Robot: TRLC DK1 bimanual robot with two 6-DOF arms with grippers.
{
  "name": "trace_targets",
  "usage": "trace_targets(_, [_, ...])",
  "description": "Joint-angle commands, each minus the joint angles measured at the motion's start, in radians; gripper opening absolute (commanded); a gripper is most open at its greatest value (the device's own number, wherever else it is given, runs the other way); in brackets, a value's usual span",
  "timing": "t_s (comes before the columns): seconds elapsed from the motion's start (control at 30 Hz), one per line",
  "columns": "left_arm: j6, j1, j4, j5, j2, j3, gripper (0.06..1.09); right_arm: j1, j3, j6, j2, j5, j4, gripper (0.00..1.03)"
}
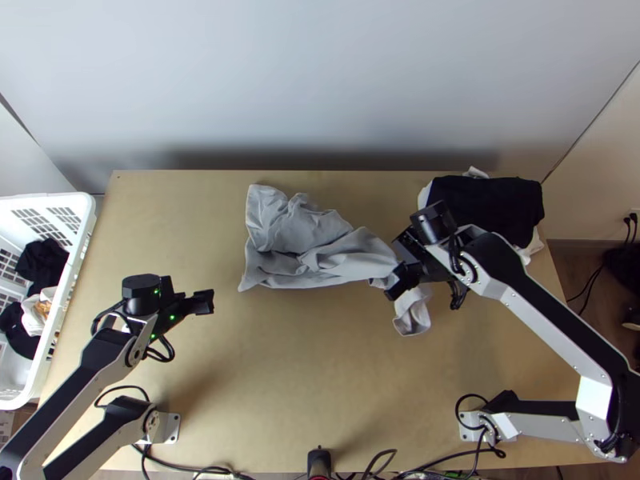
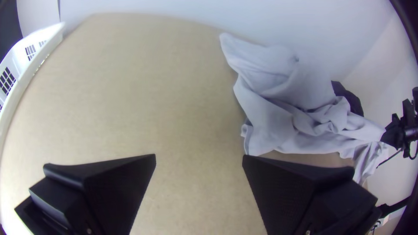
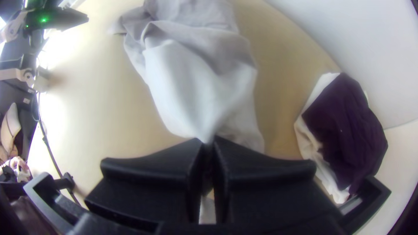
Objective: Fold the t-shirt
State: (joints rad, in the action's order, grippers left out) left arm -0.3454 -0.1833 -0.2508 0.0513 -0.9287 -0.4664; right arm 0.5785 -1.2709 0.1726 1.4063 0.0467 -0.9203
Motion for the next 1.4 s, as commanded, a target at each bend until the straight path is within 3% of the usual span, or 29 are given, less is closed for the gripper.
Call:
trace_targets(0.0, [-0.017,-0.015,0.015,-0.001,-0.018,0.002,1.03,-0.043,-0.016,0.001,-0.043,0.001,-0.035,0.03])
trace_targets(0.17, [-0.106,-0.073,0.045,0.021,-0.182,-0.029,1.03,-0.043,-0.025,-0.005,-0.047,0.001,-0.040,0.03])
trace_targets(0.3, [-0.153,-0.074,0.002,0.140,-0.364,-0.103,1.03,-0.032,-0.024,-0.018,-0.049,0.001,-0.040,0.03])
trace_targets(0.5, [-0.156,-0.087,0.196,0.274,-0.407,-0.095,1.03,-0.028,-0.016,-0.030,-0.050,0.001,-0.040,0.03])
trace_targets(0.9, [-0.242,-0.142,0.265,0.355,-0.599,-0.250,1.03,-0.028,0.007,-0.033,-0.049,0.001,-0.040,0.03])
trace_targets(1.27, [-0.242,-0.153,0.177,0.383,-0.599,-0.275,1.01,-0.035,0.008,-0.033,-0.036,0.001,-0.032,0.03])
trace_targets(1.33, [-0.242,-0.162,0.179,0.383,-0.587,-0.267,0.83,-0.035,0.007,-0.033,-0.032,0.001,-0.029,0.03])
trace_targets(1.37, [-0.244,-0.165,0.180,0.383,-0.582,-0.261,0.64,-0.035,0.007,-0.033,-0.032,0.001,-0.029,0.03])
